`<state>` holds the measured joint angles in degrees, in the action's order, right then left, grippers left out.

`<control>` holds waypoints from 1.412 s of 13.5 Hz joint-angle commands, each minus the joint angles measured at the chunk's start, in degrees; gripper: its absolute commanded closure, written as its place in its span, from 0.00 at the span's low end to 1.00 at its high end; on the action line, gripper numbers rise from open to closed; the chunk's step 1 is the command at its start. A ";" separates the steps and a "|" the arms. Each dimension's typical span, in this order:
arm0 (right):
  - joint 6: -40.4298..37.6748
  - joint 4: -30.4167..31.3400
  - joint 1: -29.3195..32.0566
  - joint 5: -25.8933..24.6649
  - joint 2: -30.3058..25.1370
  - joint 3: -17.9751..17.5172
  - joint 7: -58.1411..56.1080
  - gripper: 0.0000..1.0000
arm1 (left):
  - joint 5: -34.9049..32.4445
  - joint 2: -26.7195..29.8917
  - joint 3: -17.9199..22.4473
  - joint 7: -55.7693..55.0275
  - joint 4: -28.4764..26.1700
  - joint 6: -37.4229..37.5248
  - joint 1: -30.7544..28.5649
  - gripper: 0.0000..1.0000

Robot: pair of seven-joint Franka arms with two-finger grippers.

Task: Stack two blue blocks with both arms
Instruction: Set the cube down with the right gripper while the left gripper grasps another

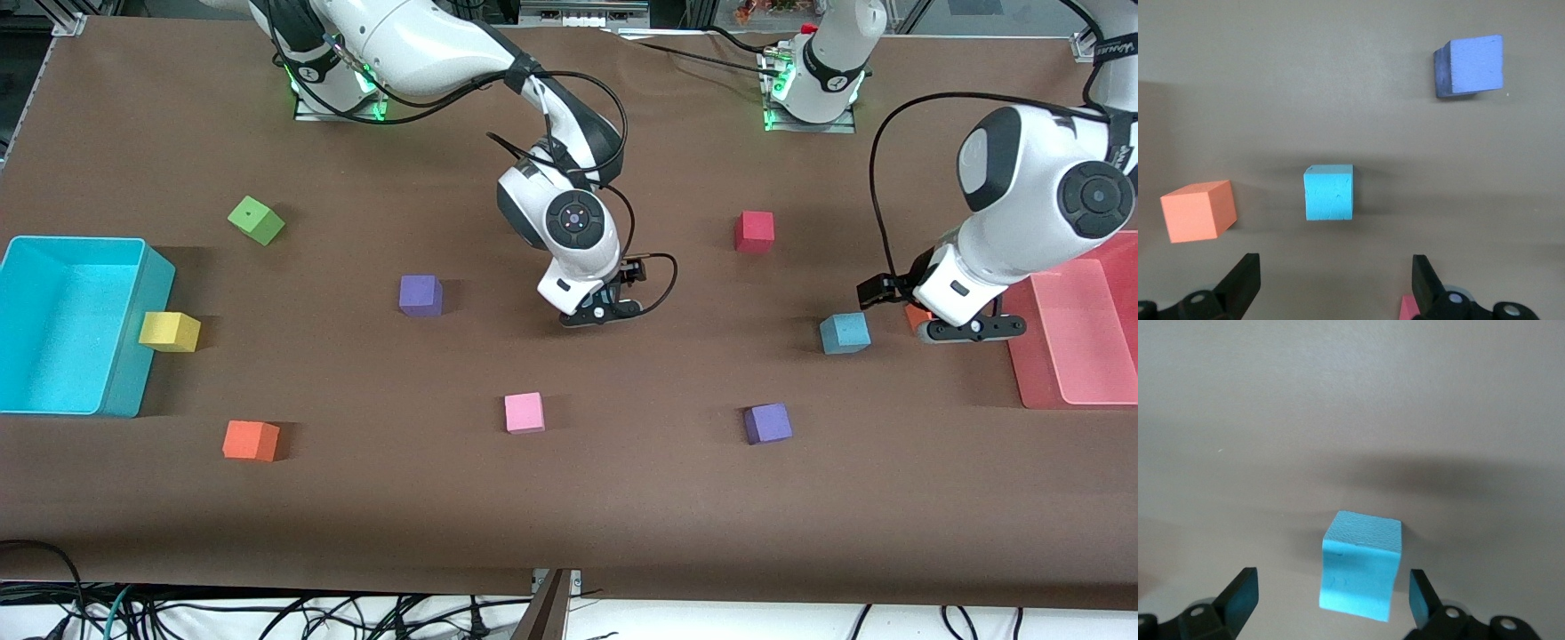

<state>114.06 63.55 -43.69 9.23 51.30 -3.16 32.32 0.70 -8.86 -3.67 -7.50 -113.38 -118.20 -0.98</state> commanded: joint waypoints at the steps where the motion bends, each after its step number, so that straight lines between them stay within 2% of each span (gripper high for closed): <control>1: -2.70 1.22 2.20 0.70 -2.60 -0.18 -10.74 0.00 | -1.23 0.43 0.42 0.38 -4.03 -4.65 -0.25 0.00; 6: -2.53 5.16 4.93 1.66 -5.24 -0.18 -36.22 0.00 | -1.23 -2.20 1.30 0.29 -10.53 -15.54 -0.16 0.00; 8: 0.62 11.11 6.50 5.17 -9.00 -0.01 -43.54 0.00 | -1.14 -3.96 1.30 0.29 -13.43 -20.91 -0.25 0.00; 9: 5.16 17.07 7.64 7.18 -11.89 -0.09 -47.66 0.00 | -1.14 -5.10 1.30 0.29 -14.40 -23.28 -0.16 0.00; 11: 16.58 31.39 9.32 15.94 -18.75 -0.27 -59.85 0.00 | -1.14 -7.12 1.47 0.29 -15.11 -26.72 -0.16 0.00; 13: 24.25 38.90 9.50 25.70 -20.79 -0.53 -73.39 0.00 | -1.14 -8.88 2.17 0.47 -15.03 -28.91 -0.16 0.00; 16: 31.37 41.64 9.59 37.31 -19.49 -2.98 -86.86 0.00 | -1.06 -11.26 2.53 0.47 -15.03 -31.56 -0.07 0.01; 17: 33.05 41.83 9.67 40.92 -18.70 -3.86 -91.95 0.00 | -1.05 -11.78 2.53 0.47 -15.03 -32.09 0.36 0.04; 18: 33.07 42.00 9.68 45.22 -18.52 -4.05 -97.91 0.00 | -1.14 -12.40 2.62 0.47 -15.03 -32.88 0.46 0.12; 19: 32.81 42.26 9.76 50.13 -18.25 -4.05 -104.85 0.00 | -0.97 -12.84 2.62 0.38 -14.94 -33.06 0.72 0.12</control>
<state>145.94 104.32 -34.65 52.49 33.70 -6.28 -62.30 0.70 -20.80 -1.45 -7.49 -128.50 -149.93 -0.88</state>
